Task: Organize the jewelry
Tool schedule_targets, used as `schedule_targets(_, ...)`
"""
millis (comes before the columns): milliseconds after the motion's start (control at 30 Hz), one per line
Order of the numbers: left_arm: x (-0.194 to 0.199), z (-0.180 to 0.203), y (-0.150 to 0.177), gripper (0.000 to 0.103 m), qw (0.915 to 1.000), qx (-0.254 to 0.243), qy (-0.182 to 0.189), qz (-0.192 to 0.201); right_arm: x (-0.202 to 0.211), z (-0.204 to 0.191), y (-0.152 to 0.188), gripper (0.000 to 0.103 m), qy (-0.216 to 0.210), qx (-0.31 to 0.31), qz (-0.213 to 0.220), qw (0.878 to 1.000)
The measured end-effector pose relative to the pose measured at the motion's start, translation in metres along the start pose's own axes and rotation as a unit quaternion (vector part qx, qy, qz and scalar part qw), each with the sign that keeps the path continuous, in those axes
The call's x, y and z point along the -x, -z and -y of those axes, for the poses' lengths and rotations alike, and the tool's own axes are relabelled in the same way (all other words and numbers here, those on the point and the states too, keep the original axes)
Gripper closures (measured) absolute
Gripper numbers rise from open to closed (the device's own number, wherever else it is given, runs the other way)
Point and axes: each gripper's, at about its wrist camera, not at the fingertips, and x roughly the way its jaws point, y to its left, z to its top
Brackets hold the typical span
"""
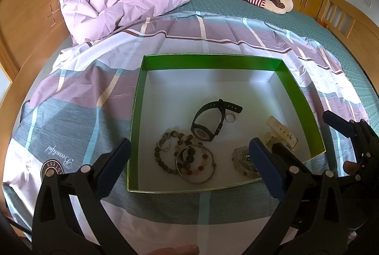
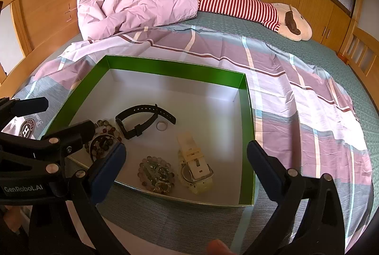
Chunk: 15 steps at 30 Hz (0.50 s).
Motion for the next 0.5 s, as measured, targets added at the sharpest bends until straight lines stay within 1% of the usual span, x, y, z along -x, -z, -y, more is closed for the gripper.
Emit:
schedule_targets(200, 0.0017, 0.0018, 0.0012, 0.004, 0.9998, -0.006, -0.015, 0.012, -0.0011, -0.0021, 0.0008, 0.003, -0.001, 0.008, -0.002, 1.0)
schedule_targets(400, -0.0011, 0.0015, 0.0007, 0.004, 1.0, -0.006, -0.006, -0.002, -0.0004, -0.0028, 0.0018, 0.003, 0.001, 0.014, -0.001, 1.0)
schedule_targets(500, 0.0005, 0.0013, 0.0012, 0.004, 0.9999, -0.008, -0.009, -0.001, 0.0046, -0.0002, 0.0034, 0.003, 0.004, 0.018, 0.003, 1.0)
